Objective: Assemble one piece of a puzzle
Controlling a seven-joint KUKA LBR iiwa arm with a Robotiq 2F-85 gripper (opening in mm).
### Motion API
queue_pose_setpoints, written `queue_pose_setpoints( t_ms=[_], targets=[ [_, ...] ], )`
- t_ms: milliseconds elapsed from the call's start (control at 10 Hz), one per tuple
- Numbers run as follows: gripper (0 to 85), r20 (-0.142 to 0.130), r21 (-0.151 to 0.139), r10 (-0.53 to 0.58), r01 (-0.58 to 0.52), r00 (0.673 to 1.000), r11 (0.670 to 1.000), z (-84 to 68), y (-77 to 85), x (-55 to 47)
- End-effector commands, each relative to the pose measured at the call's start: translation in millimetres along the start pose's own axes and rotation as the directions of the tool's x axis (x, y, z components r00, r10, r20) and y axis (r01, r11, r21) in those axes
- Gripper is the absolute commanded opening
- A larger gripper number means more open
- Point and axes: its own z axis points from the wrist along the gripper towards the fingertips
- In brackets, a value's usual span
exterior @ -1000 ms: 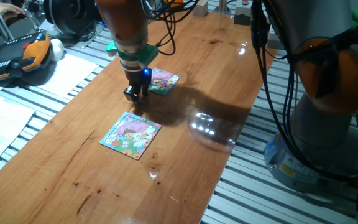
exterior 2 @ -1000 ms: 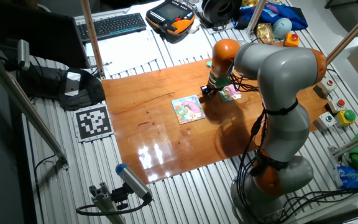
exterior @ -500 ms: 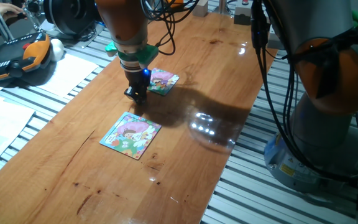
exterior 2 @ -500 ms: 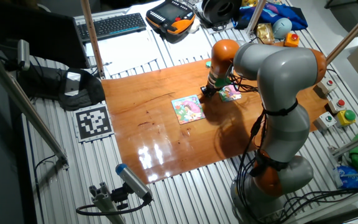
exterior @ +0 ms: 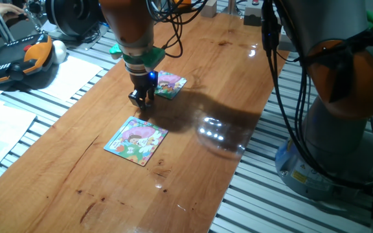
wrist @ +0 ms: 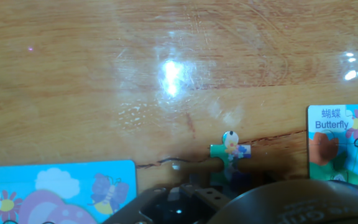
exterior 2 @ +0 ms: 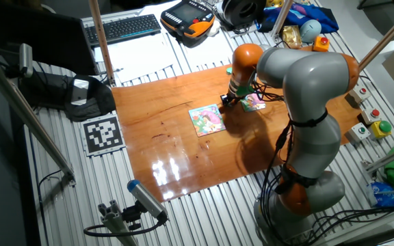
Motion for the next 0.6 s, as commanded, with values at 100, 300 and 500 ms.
queue_pose_setpoints(
  t_ms=[100, 300, 500],
  targets=[
    [51.0, -0.005, -0.001, 0.000, 0.000, 1.000, 1.000, 0.2, -0.1, 0.0],
    [51.0, -0.006, -0.001, 0.000, 0.000, 1.000, 1.000, 0.8, 0.2, 0.1],
    [51.0, -0.008, -0.004, 0.002, -0.002, 1.000, 1.000, 1.7, 0.5, 0.1]
  ],
)
